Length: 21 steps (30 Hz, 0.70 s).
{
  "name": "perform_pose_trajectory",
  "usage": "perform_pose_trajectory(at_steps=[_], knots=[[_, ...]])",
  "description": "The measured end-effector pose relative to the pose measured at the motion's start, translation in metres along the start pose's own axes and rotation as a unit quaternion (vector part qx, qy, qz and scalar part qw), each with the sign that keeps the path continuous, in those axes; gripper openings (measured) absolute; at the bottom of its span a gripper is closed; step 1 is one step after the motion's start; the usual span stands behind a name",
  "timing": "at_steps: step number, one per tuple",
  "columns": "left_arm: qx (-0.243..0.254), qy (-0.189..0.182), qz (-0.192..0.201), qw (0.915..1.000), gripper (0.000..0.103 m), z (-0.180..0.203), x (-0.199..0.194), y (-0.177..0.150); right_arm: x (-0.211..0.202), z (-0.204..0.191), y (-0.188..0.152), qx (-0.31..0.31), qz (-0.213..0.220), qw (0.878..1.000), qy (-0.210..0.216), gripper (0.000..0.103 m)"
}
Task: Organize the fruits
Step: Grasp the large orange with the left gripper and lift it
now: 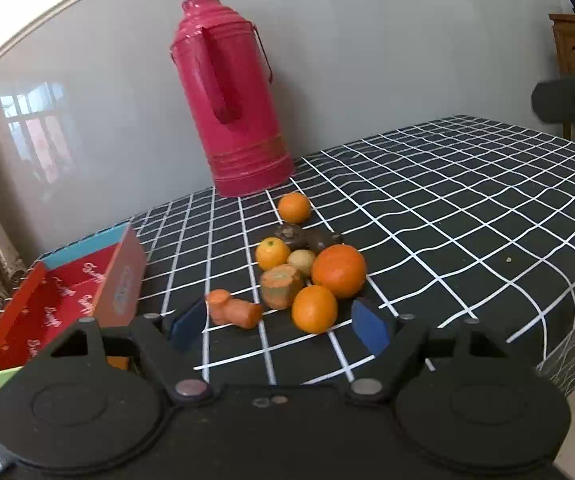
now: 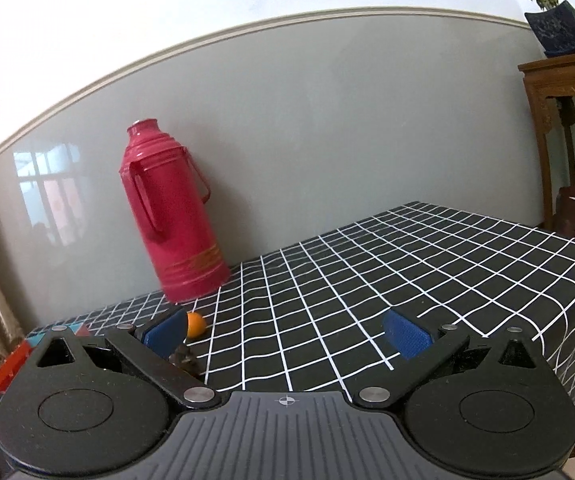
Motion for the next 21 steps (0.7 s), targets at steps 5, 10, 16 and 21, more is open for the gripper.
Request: perform_pose_trajectory(at_steps=[5, 10, 16, 21], knots=[[-0.008, -0.024, -0.017, 0.9995, 0.063, 0.01, 0.019, -0.006, 0.002, 0.003, 0.001, 0.01, -0.001, 1.0, 0.005, 0.103], [-0.029, -0.05, -0.04, 0.9975, 0.038, 0.016, 0.037, -0.013, 0.004, 0.003, -0.001, 0.004, -0.007, 1.0, 0.007, 0.103], [-0.039, -0.057, -0.033, 0.997, 0.022, 0.015, 0.039, -0.015, 0.009, 0.004, -0.003, -0.001, -0.013, 1.0, 0.004, 0.103], [-0.041, -0.046, -0.027, 0.9977, 0.021, 0.012, 0.038, -0.013, 0.013, 0.003, -0.006, 0.004, -0.023, 1.0, 0.006, 0.103]])
Point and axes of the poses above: each gripper's, at about its wrist camera, not at the fingertips, and x roughly the way its jaws point, z to its right, y to its top, the point moved 10 cm from there along x, roughly the way its jaws point, and after that the axes turned 2 degrees about -x, right-handed, at the moved point
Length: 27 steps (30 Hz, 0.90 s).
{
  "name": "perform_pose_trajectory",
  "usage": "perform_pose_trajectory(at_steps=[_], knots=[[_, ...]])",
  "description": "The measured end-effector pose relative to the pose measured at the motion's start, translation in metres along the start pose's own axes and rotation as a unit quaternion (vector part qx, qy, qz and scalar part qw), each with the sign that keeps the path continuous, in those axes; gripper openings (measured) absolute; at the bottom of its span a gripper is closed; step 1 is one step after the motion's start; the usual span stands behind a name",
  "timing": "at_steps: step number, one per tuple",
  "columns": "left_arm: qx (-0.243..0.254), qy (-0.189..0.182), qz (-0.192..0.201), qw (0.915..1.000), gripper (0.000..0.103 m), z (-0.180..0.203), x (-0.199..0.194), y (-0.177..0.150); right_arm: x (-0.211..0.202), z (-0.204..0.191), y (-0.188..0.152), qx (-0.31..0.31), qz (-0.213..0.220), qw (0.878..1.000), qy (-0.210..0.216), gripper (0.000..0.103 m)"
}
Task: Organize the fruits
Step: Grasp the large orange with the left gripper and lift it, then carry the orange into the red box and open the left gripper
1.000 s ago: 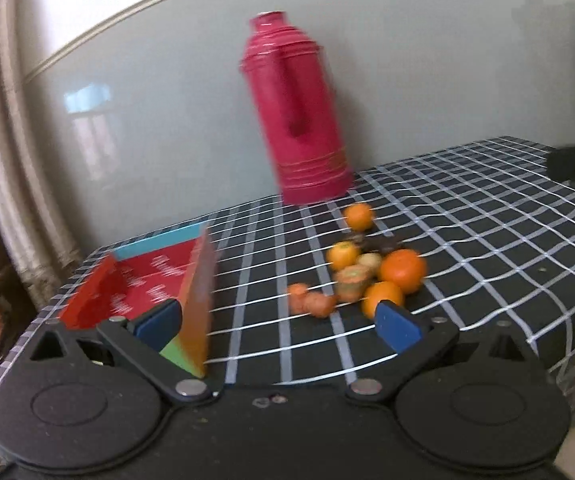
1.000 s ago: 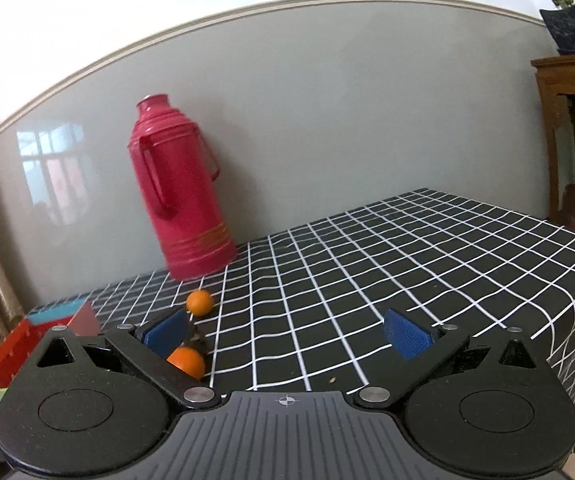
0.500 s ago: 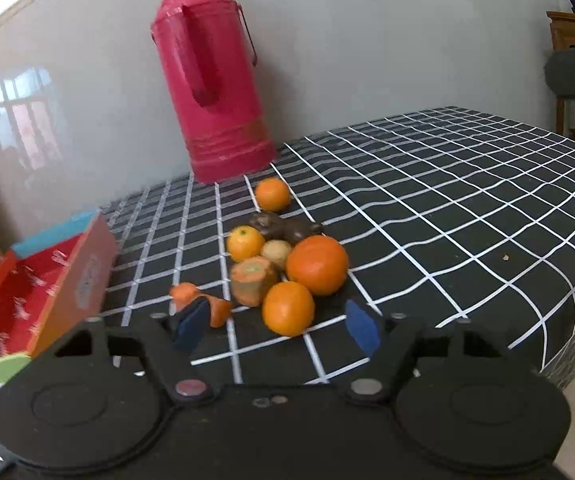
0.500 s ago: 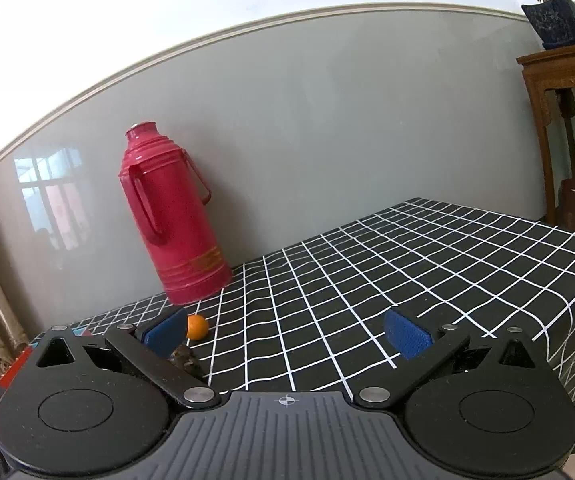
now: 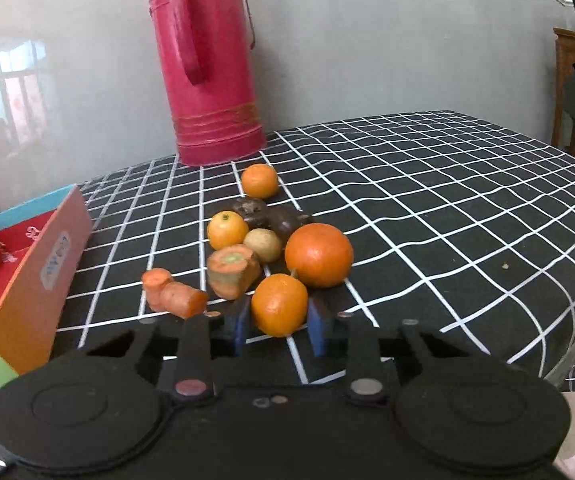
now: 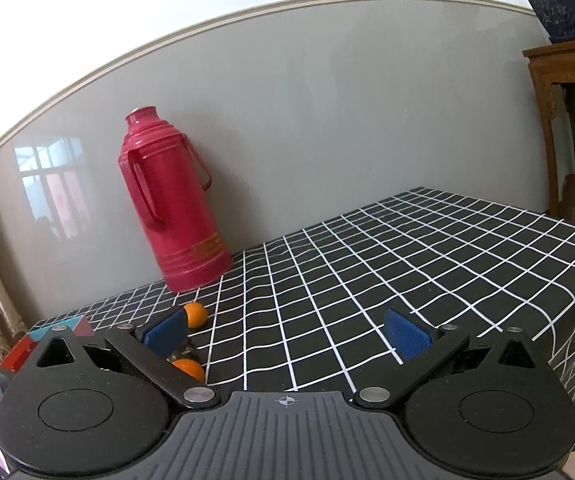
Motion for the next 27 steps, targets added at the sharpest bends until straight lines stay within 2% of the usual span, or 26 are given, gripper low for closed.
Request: perform_pose_trajectory(at_steps=[3, 6, 9, 12, 16, 20, 25, 27], knots=[[-0.002, 0.013, 0.023, 0.9997, 0.021, -0.006, -0.009, 0.009, 0.002, -0.003, -0.002, -0.004, -0.003, 1.0, 0.003, 0.103], [-0.014, 0.042, 0.047, 0.9979, 0.021, -0.026, -0.021, 0.02, 0.004, -0.008, -0.004, -0.013, -0.007, 1.0, 0.004, 0.103], [-0.04, 0.082, 0.061, 0.9939, 0.021, -0.06, -0.034, 0.028, 0.007, -0.013, -0.008, -0.021, -0.014, 1.0, 0.008, 0.103], [-0.076, 0.136, 0.062, 0.9859, 0.021, -0.105, -0.042, 0.033, 0.01, -0.021, -0.013, -0.03, -0.02, 0.999, 0.012, 0.103], [-0.115, 0.216, 0.034, 0.969, 0.021, -0.169, -0.041, 0.027, 0.016, -0.034, -0.019, -0.035, -0.03, 0.999, 0.023, 0.103], [-0.139, 0.268, -0.007, 0.9534, 0.021, -0.223, -0.031, 0.015, 0.026, -0.05, -0.026, -0.037, -0.044, 0.997, 0.042, 0.103], [-0.179, 0.292, -0.07, 0.937, 0.021, -0.264, -0.023, -0.015, 0.045, -0.072, -0.039, -0.067, -0.074, 0.994, 0.054, 0.103], [-0.175, 0.301, -0.072, 0.9347, 0.023, -0.265, -0.027, -0.019, 0.053, -0.08, -0.044, -0.082, -0.087, 0.991, 0.064, 0.103]])
Point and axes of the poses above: each gripper's, at about its wrist camera, not at the fingertips, and x roughly the way its jaws point, z to its right, y to its top, the point moved 10 cm from there along x, roughly the way its jaws point, and after that the axes turned 2 degrees about -x, right-handed, at the moved point
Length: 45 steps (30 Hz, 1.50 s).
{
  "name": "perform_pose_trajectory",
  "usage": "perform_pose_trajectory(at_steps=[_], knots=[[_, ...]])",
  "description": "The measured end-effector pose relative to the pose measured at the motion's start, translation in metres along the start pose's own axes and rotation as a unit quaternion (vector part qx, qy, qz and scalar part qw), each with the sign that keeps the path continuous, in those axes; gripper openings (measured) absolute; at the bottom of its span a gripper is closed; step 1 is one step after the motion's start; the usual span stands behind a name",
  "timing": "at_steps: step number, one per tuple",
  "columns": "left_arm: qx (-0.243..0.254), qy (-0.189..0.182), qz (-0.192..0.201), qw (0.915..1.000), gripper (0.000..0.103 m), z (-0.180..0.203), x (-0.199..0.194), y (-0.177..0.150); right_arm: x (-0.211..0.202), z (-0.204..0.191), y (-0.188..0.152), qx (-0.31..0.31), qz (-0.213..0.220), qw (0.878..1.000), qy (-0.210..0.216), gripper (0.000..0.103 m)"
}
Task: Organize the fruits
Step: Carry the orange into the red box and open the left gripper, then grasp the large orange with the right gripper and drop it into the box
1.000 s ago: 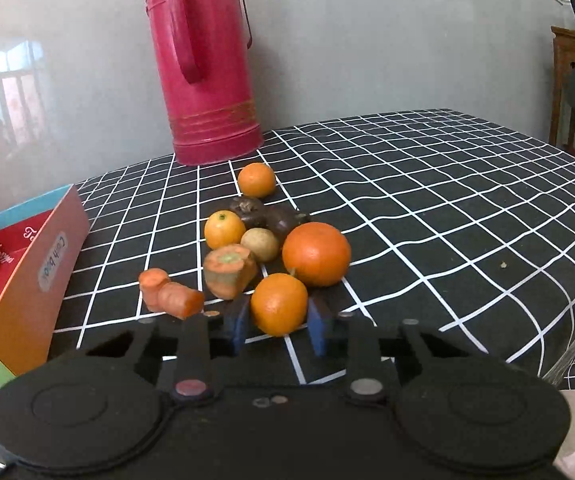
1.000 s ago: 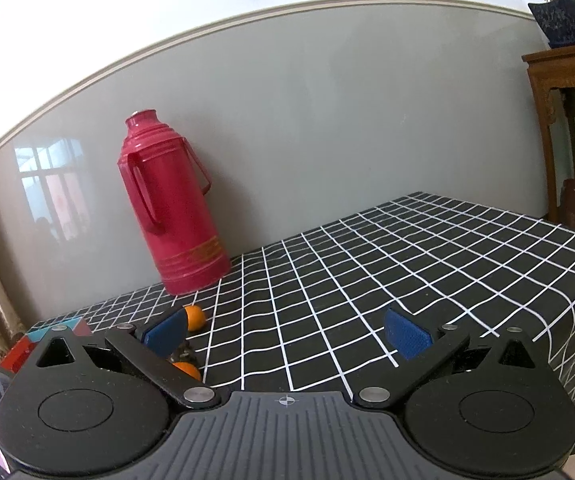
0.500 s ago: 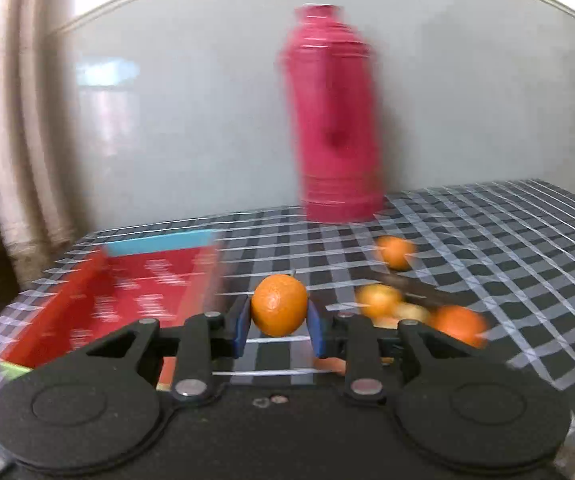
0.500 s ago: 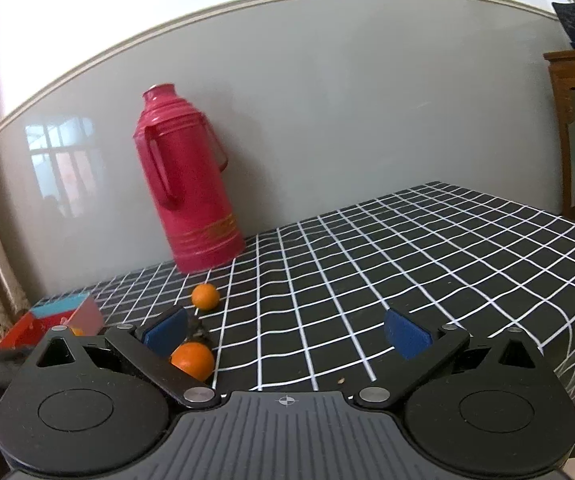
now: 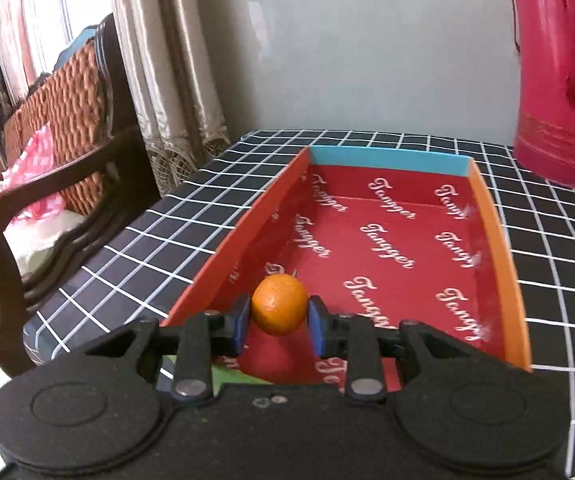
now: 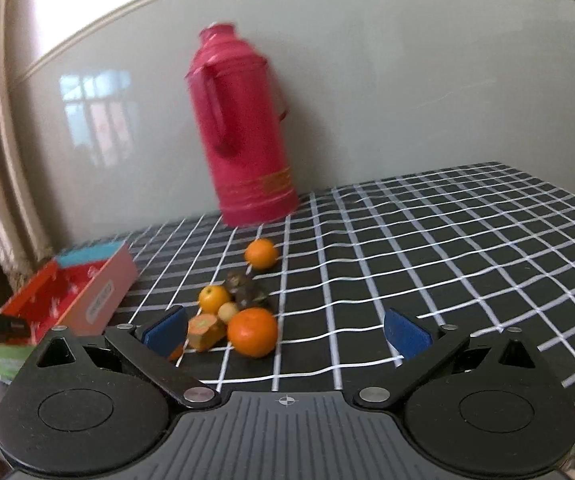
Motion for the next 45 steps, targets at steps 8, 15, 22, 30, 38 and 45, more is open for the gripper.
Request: perform_pose_trajectory(at_steps=[8, 15, 22, 30, 38, 45], knots=[[-0.024, -0.006, -0.009, 0.9997, 0.05, -0.008, -0.007, 0.005, 0.05, -0.021, -0.002, -0.073, -0.058, 0.994, 0.053, 0.103], [-0.031, -0.03, 0.061, 0.9972, 0.087, -0.004, -0.041, 0.017, 0.076, -0.018, -0.003, -0.088, -0.067, 0.992, 0.065, 0.103], [-0.062, -0.007, 0.12, 0.9908, 0.093, -0.028, -0.071, 0.029, 0.086, -0.021, -0.013, -0.083, -0.082, 0.991, 0.069, 0.063], [-0.1, -0.003, 0.106, 0.9894, 0.093, -0.055, -0.065, 0.033, 0.091, -0.025, -0.019, -0.09, -0.087, 0.99, 0.064, 0.043], [-0.15, 0.022, 0.068, 0.9861, 0.093, -0.094, -0.051, 0.024, 0.085, -0.024, -0.018, -0.089, -0.079, 0.991, 0.056, 0.042], [-0.183, 0.033, 0.036, 0.9819, 0.093, -0.119, -0.04, 0.013, 0.054, -0.068, 0.011, -0.078, 0.007, 0.989, 0.123, 0.042]])
Point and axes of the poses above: each gripper's, at about its wrist camera, not at the fingertips, and x roughly the way its jaws point, z to its right, y to its top, the point moved 10 cm from there along x, roughly the way its jaws point, and after that the axes turned 2 degrees about -x, right-handed, at the moved point
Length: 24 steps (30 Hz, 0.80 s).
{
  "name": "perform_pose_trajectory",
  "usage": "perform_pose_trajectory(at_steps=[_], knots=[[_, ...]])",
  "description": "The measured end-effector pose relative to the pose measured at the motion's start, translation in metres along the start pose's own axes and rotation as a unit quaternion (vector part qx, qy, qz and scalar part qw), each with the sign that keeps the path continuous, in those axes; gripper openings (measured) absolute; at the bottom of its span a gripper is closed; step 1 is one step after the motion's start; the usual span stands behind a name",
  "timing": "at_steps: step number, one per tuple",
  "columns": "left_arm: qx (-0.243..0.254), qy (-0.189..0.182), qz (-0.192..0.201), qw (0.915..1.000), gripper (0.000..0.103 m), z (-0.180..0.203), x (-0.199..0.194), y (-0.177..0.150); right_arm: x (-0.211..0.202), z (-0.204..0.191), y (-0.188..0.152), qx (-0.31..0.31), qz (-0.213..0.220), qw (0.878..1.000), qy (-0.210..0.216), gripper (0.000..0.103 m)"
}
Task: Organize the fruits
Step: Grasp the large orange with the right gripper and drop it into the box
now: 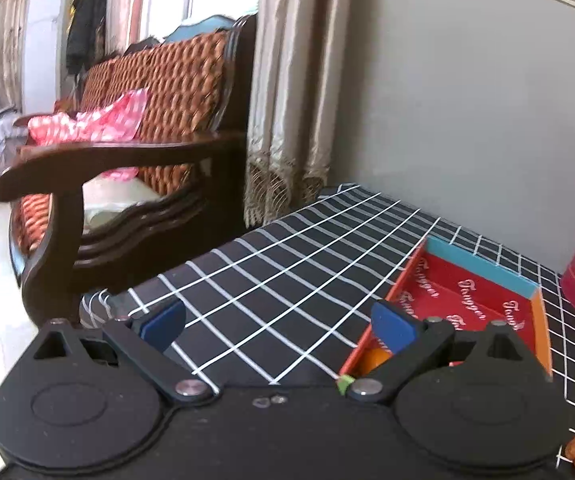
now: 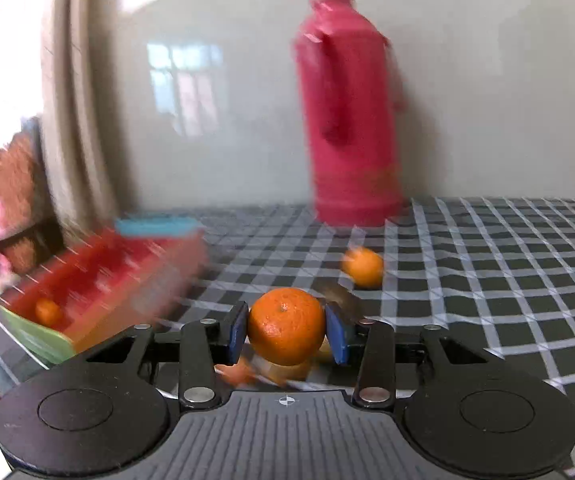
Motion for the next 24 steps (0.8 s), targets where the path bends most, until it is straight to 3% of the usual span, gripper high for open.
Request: perform_pose_trajectory(at_steps=[7, 12, 19, 21, 24], knots=[[-0.013, 0.023, 0.0, 0.9997, 0.093, -0.025, 0.004, 0.001, 0.02, -0.095, 0.022, -0.003, 0.036, 0.994, 0.105, 0.042], [-0.004, 0.04, -0.004, 0.9992, 0.093, -0.041, 0.01, 0.0, 0.05, -0.157, 0.008, -0.035, 0.008, 0.988, 0.151, 0.042], [-0.011, 0.057, -0.003, 0.9983, 0.093, -0.063, 0.016, 0.005, 0.084, -0.19, -0.019, -0.046, -0.032, 0.986, 0.16, 0.042], [-0.014, 0.06, -0.001, 0.9981, 0.093, -0.068, 0.016, 0.007, 0.087, -0.193, -0.018, -0.052, -0.026, 0.986, 0.154, 0.043], [-0.018, 0.063, -0.001, 0.9978, 0.093, -0.072, 0.017, 0.009, 0.082, -0.193, -0.015, -0.041, -0.02, 0.986, 0.163, 0.075]])
Point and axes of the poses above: each gripper's, at about its wrist camera, not at the fingertips, and x roughly the way its jaws point, z to its right, y to its top, the point moved 10 cm from there along x, roughly the way its jaws point, and after that the axes turned 2 degrees about -x, right-handed, at the moved point
